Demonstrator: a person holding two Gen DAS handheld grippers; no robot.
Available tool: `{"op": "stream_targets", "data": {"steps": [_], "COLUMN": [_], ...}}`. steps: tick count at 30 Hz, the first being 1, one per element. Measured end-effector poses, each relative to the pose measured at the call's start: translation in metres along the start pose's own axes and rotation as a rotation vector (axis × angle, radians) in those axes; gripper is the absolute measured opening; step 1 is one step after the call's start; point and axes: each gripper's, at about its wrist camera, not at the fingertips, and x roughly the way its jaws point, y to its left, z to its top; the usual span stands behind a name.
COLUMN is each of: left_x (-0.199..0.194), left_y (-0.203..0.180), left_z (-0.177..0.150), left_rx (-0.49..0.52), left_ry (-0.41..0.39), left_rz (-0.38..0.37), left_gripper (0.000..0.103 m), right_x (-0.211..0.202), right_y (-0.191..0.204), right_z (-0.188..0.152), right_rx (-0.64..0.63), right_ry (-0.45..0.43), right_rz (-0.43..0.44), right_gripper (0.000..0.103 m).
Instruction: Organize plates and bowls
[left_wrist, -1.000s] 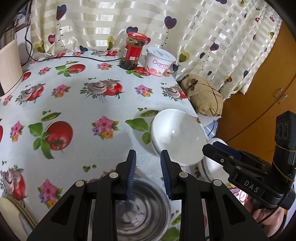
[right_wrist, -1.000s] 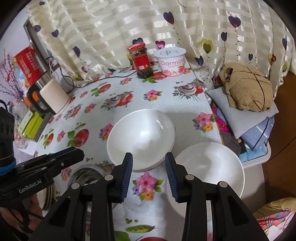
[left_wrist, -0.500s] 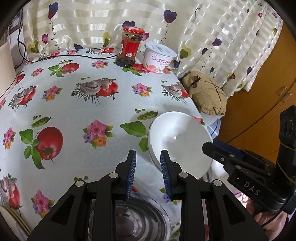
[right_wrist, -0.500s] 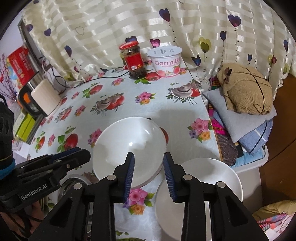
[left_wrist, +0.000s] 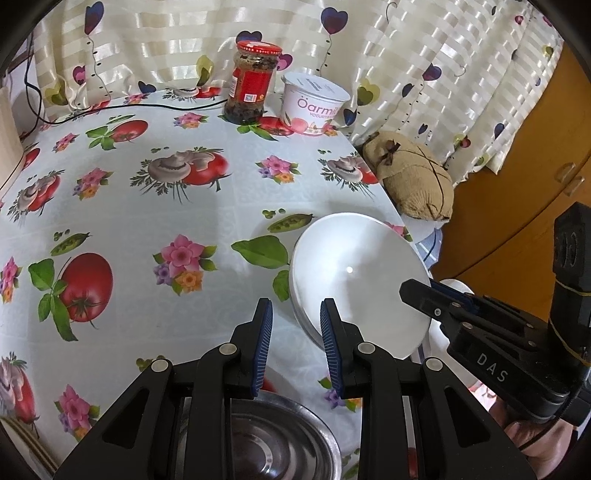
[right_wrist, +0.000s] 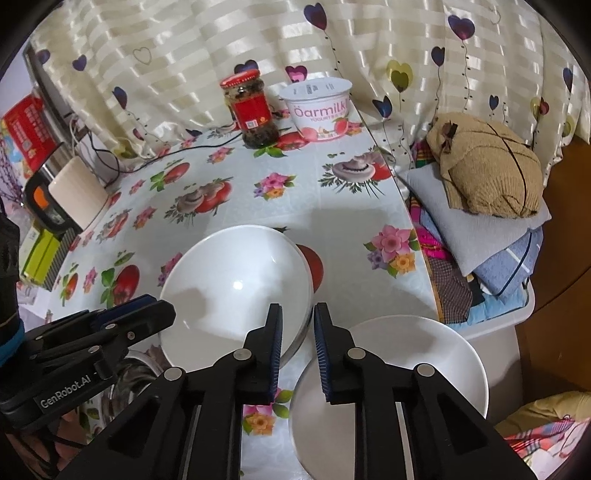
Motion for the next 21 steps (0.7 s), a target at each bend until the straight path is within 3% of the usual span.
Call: {"op": "stream_targets", "data": {"steps": [5,21], "left_x": [0.002,-0.021], "left_y": [-0.004,-0.001], "left_z": [-0.001,-0.001], "left_rx": [0.020,0.013], "left_ry": [0.010,-0.030], "left_rz": [-0.004,0.017], "left_gripper": [0.020,0.020], "right_x": [0.000,-0.010], "right_y": [0.000,0.016], "right_z": [0.000,0.004], "right_rx": [-0.001,-0.014], "right_ry": [-0.001,-0.014], "right_rz": [0.000,0.008], "right_gripper": [0.016,0.016]}}
